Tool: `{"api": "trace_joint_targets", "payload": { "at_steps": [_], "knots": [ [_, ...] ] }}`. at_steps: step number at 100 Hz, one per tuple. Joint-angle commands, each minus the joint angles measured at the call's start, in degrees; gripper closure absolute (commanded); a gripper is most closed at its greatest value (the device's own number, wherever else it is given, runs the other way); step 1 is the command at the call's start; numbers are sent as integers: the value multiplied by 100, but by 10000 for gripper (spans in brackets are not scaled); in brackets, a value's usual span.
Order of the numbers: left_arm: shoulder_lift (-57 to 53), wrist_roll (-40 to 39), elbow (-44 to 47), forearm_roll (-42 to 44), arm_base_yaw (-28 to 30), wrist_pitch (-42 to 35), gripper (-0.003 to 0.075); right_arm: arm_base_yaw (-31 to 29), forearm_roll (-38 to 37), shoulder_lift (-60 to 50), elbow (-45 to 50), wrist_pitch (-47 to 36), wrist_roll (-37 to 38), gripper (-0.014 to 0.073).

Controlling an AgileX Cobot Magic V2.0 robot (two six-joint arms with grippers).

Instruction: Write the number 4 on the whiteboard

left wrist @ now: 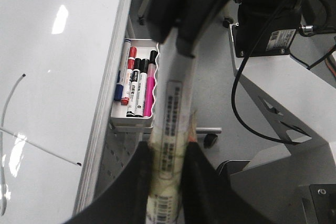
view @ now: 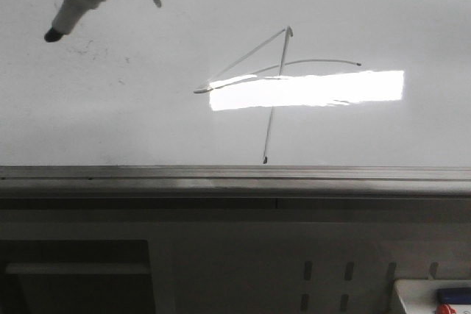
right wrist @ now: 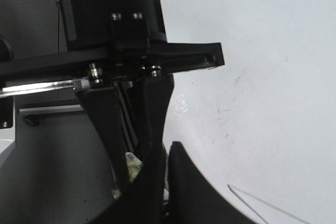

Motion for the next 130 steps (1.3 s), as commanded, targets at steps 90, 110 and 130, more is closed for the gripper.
{"api": "trace_joint_targets", "payload": {
  "at_steps": [90,110,130],
  "knots": [
    [603,-65,1403,-3042,7,-3754,741,0,-1034,-1140,-88,448,723,653],
    [603,-65,1723,-3698,-116,-5078,741,0,-1707,-1641,209,732,1563,653],
    [603,-65,1723,-3820,-403,-6275,741,0,-1951,-1890,360,913,1912,653]
  ]
}}
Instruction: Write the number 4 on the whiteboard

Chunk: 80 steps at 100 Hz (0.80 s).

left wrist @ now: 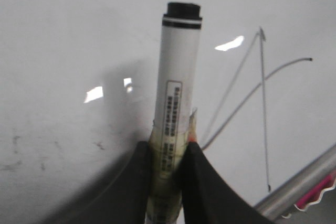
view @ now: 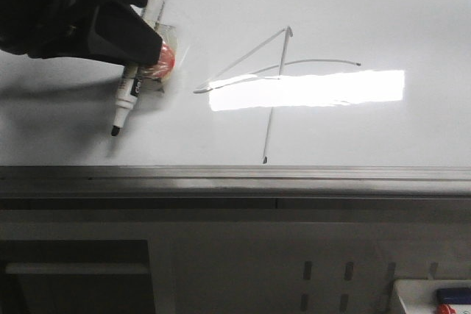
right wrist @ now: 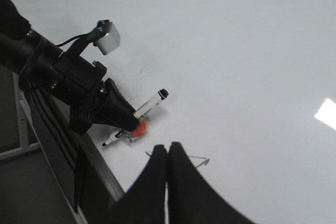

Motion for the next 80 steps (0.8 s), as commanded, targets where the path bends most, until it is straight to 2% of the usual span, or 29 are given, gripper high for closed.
{"api": "trace_joint_targets", "payload": {
  "at_steps": [1,35,80],
  "knots": [
    [-108,-51,-146,-181,-123,-658,741,0,-344,-31,-108,-228,184,654],
    [-105,-95,-146,-218,-166,-1524,741,0,-396,-31,158,-336,405,654],
    [332,-95,-571,-439,-153,-1473,741,0,-407,-17,257,-644,652,654]
  ]
}}
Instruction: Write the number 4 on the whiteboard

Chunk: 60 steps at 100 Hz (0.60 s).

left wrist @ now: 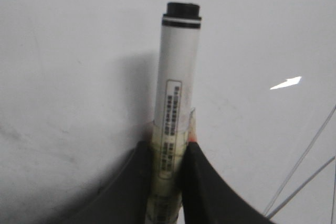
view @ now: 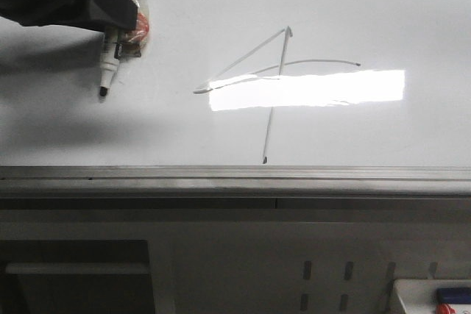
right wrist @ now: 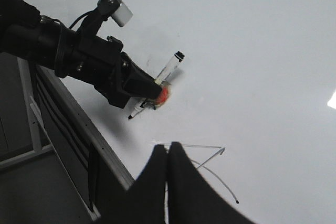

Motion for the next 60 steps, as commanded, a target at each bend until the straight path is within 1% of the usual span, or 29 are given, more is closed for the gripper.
{"api": "trace_joint_targets", "payload": {
  "at_steps": [1,17,32,60],
  "knots": [
    [51,-52,-193,-137,-15,-151,741,0,-271,29,-141,-387,55,653],
    [172,-52,-193,-234,-15,-165,741,0,-235,29,-141,-387,74,654],
    [172,-52,-193,-213,-15,-334,741,0,-235,29,-141,-387,215,654],
    [224,-52,-193,-213,-5,-321,740,0,-235,29,-141,-387,215,654]
  ]
}}
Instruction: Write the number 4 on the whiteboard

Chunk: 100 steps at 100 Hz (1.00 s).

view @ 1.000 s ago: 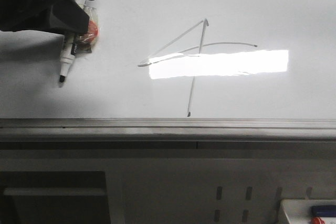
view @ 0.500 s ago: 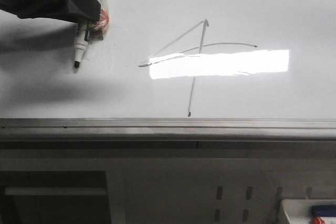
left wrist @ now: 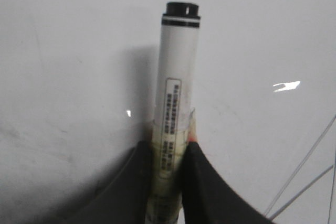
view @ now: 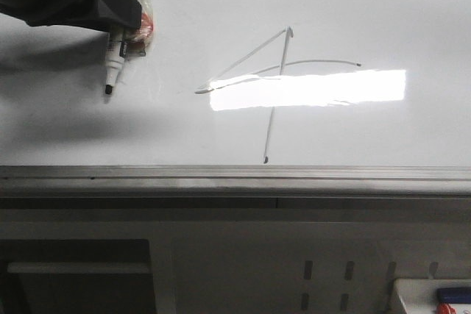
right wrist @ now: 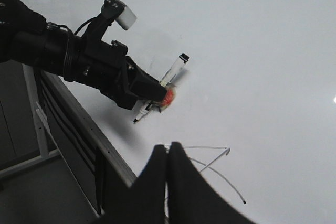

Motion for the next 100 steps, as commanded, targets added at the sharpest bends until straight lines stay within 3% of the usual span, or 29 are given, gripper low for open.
{"api": "trace_joint_targets", "payload": {
  "at_steps": [1,51,61,80,100],
  "knots": [
    [89,-52,-117,0,5,-264,740,0,-235,29,-141,-357,17,654],
    [350,-52,-117,-14,5,-242,729,0,-235,29,-141,-452,72,654],
    [350,-52,-117,-19,5,-242,652,0,-235,29,-141,-452,72,654],
    [350,-52,-117,-19,5,-274,421,0,-235,29,-141,-452,72,654],
    [350,-52,-117,-19,5,-420,281,0,-235,29,-141,-441,72,654]
  ]
}}
